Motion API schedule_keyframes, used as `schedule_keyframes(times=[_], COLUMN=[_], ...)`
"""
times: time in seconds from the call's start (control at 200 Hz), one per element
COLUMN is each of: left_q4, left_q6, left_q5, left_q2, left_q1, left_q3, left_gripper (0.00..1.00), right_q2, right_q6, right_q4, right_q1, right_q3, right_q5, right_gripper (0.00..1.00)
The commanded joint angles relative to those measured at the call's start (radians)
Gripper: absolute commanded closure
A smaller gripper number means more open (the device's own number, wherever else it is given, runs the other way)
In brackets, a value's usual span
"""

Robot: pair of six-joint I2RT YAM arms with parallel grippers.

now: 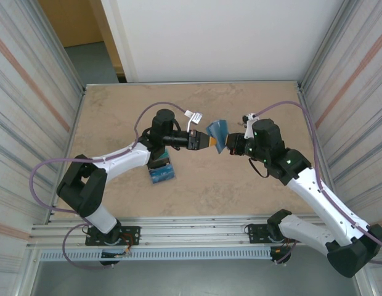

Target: Take the credit cards out of the card holder

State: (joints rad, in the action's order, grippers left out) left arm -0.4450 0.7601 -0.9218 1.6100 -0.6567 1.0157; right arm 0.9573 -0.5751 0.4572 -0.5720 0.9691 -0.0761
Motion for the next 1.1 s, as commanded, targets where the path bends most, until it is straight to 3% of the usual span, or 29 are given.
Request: schedule_keyframes(times=[0.0,0.461,0.616,0.737,0.872,1.097], left_q4=[0.005,0.02,-0.079,-0.144,-0.168,-0.175], left_q6=[-0.03,-0.051,-0.014,0.022,0.038,0.041], left_q5=[-0.01,0.035,0.0,-0.03,-0.042,-0.061], left_q2=[-0.028,-0.031,-0.041,-0.04,-0.042,-0.05], left_q1=[-0.006,-0.009,-0.008,-0.009,-0.009,-0.015], left_q3=[0.041,0.043,0.04,0.041,0.042,0.047], left_gripper=[0.87,1.0,1.0,1.0,1.0,1.0], right_q2=[-0.021,-0.029,-0.031,-0.028,-0.028,-0.028], right_q6=[-0.007,0.053,0.073,0.09,0.104,0.106], right_q4=[-0.047,-0.048,-0.053,-0.063,-0.078,-0.075], right_q1=[0.002,-0.038,-0.033,-0.011,0.009,0.039], right_q3=[-0.014,-0.003,-0.012,-0.014,-0.016,-0.021], right_q5=[-0.054,-0.05,-0.044,-0.08,-0.119,-0.129], right_gripper=[1.0,1.0,0.74,0.6,0.53,0.55])
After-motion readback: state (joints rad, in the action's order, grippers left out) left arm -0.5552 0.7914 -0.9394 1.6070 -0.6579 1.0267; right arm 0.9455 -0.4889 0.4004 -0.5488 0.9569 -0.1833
